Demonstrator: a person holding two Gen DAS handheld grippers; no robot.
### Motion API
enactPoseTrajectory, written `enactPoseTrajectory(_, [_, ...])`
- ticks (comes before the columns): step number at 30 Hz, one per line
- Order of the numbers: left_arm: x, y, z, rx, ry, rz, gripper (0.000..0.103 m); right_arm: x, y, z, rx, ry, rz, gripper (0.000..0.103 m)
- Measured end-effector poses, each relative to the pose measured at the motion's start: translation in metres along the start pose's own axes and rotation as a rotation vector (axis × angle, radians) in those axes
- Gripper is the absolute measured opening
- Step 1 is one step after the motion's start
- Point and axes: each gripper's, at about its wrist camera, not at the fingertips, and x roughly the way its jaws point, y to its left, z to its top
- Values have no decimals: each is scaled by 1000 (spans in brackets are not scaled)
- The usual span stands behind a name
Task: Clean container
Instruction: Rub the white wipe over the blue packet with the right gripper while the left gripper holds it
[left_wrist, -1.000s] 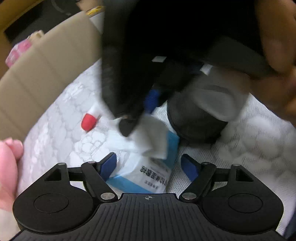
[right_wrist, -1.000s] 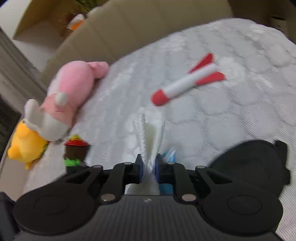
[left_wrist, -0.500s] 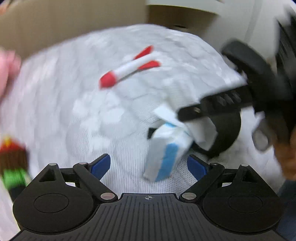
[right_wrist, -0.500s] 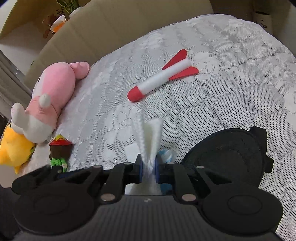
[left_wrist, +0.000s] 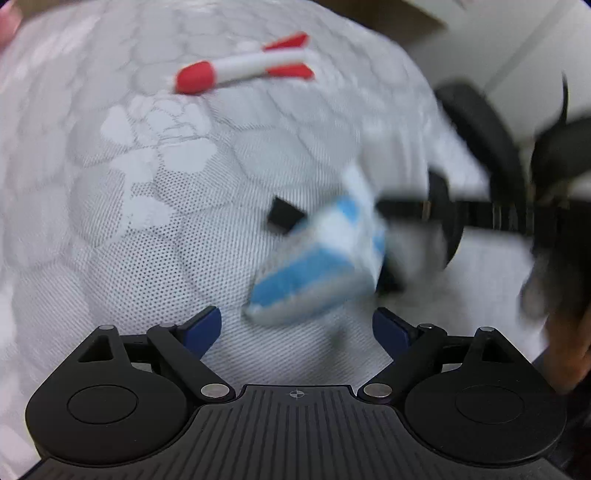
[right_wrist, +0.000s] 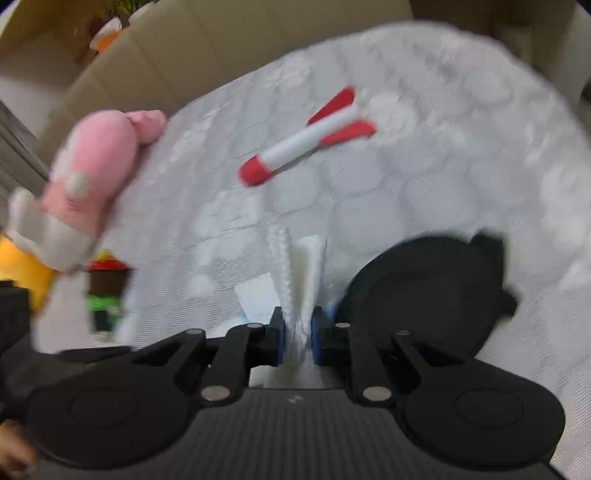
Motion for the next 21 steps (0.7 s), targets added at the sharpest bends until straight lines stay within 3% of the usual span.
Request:
enactPoseTrajectory(2, [5, -4, -4, 37, 16, 10, 93, -4, 3, 0, -33, -34, -18, 17])
enactPoseTrajectory(6, [13, 1, -1, -6, 30, -77, 94, -14, -6, 3, 95, -58, 218, 17])
enactPoseTrajectory(9, [16, -3, 0, 13, 31, -103, 94, -6, 0, 3, 73, -7, 268, 18])
enactPoseTrajectory(12, [13, 1, 3, -3, 19, -130, 95, 7, 4, 0, 37, 60, 190, 15])
enactPoseTrajectory(14, [12, 11, 7, -53, 3, -153, 96, 3, -2, 2, 45, 44, 135, 15])
enactPoseTrajectory(17, [9, 23, 9, -102, -13, -136, 96, -3, -1, 2, -36, -3, -34, 18])
enactPoseTrajectory(18, [10, 24, 13, -103, -29, -128, 96, -3, -1, 1, -53, -3, -55, 18])
enactPoseTrajectory(21, [0, 15, 17, -44, -124, -85, 96, -3, -6, 2, -18, 5, -7, 18])
